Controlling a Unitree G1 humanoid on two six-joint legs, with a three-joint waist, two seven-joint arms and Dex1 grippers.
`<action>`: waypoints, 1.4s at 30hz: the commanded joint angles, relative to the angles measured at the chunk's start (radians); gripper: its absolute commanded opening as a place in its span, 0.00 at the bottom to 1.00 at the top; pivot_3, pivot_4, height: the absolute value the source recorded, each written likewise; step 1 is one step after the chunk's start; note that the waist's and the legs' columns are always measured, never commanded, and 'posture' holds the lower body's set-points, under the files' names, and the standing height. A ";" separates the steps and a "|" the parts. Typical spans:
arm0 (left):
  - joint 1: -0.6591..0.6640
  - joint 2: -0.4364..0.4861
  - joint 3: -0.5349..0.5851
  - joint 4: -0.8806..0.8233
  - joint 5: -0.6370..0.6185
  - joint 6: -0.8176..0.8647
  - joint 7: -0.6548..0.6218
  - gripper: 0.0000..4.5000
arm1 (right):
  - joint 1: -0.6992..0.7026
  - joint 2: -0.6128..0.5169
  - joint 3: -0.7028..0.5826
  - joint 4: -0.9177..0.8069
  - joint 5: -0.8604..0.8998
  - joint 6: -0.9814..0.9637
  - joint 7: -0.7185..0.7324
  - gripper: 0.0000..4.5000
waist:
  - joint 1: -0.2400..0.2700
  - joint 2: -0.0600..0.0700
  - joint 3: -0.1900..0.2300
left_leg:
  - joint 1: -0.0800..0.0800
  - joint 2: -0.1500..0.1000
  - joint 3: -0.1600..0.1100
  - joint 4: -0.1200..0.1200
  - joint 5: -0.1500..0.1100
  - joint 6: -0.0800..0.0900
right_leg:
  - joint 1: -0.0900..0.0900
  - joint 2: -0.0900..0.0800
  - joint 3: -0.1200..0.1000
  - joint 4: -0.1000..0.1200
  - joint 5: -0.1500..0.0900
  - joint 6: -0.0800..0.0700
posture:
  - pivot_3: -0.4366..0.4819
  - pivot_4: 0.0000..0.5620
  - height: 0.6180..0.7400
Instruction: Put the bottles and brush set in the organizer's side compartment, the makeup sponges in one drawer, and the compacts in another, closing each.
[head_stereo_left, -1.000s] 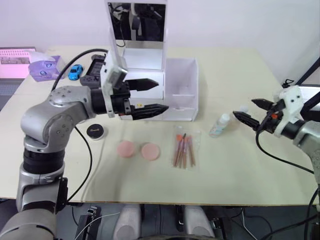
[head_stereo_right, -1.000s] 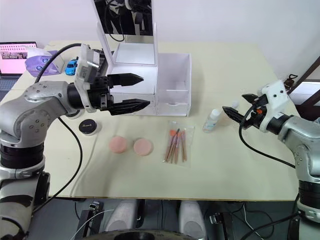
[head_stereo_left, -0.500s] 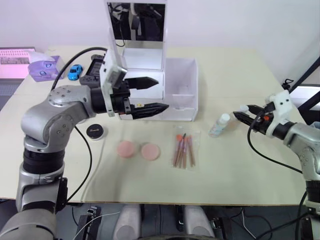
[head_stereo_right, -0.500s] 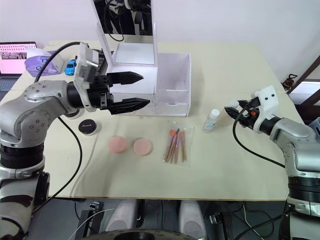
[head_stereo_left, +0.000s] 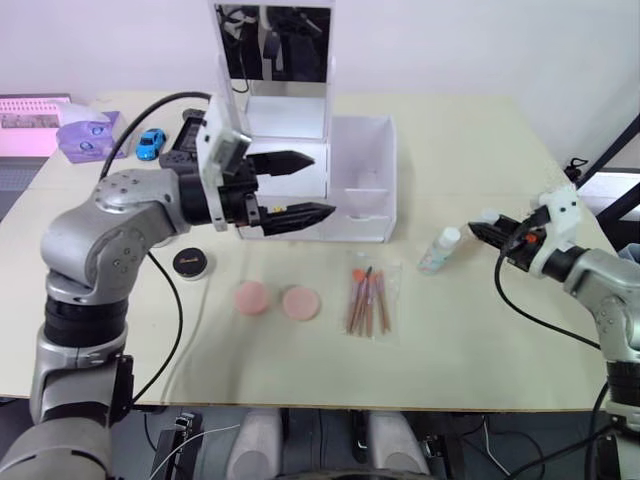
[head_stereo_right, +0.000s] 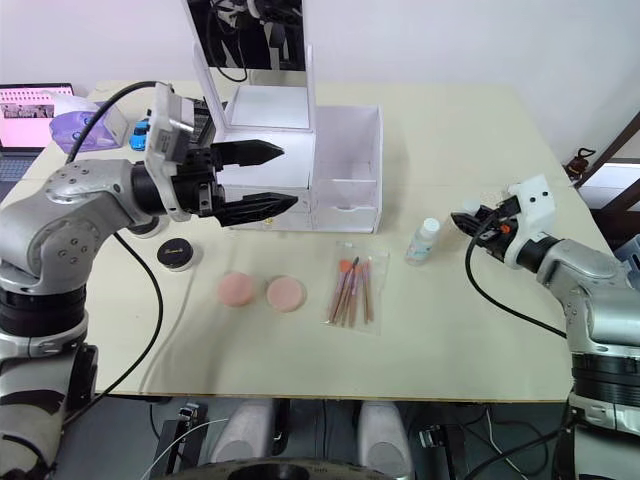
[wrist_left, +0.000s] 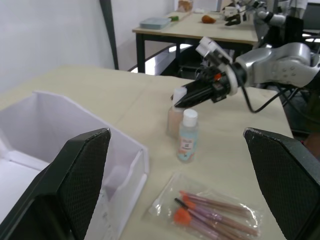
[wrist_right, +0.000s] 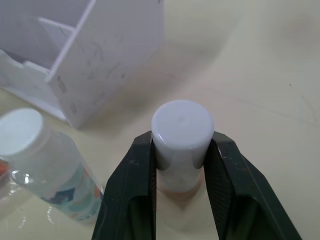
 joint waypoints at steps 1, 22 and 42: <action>0.023 0.039 0.036 -0.006 0.017 -0.036 -0.013 1.00 | -0.097 -0.067 -0.062 -0.084 0.061 0.026 0.023 0.22 | -0.005 0.001 0.000 | 0.000 0.000 0.000 0.000 0.000 0.000 | 0.000 0.000 0.000 0.000 0.000 0.000 | 0.48 0.27 1.00; 0.223 0.072 0.153 -0.038 0.070 -0.143 0.104 1.00 | -0.585 0.277 0.341 -0.059 -0.033 0.334 -0.241 0.22 | -0.014 0.001 0.001 | -0.013 0.001 -0.003 0.000 0.000 0.000 | -0.010 0.003 0.000 -0.004 0.004 0.001 | 0.48 0.27 1.00; 0.158 0.053 0.072 0.007 0.090 -0.174 0.059 1.00 | -0.468 0.307 0.410 -0.092 -0.187 0.309 -0.295 0.47 | -0.023 0.001 0.001 | -0.011 0.002 -0.005 0.001 0.001 0.000 | -0.012 0.005 0.001 0.006 0.002 -0.002 | 0.48 0.27 1.00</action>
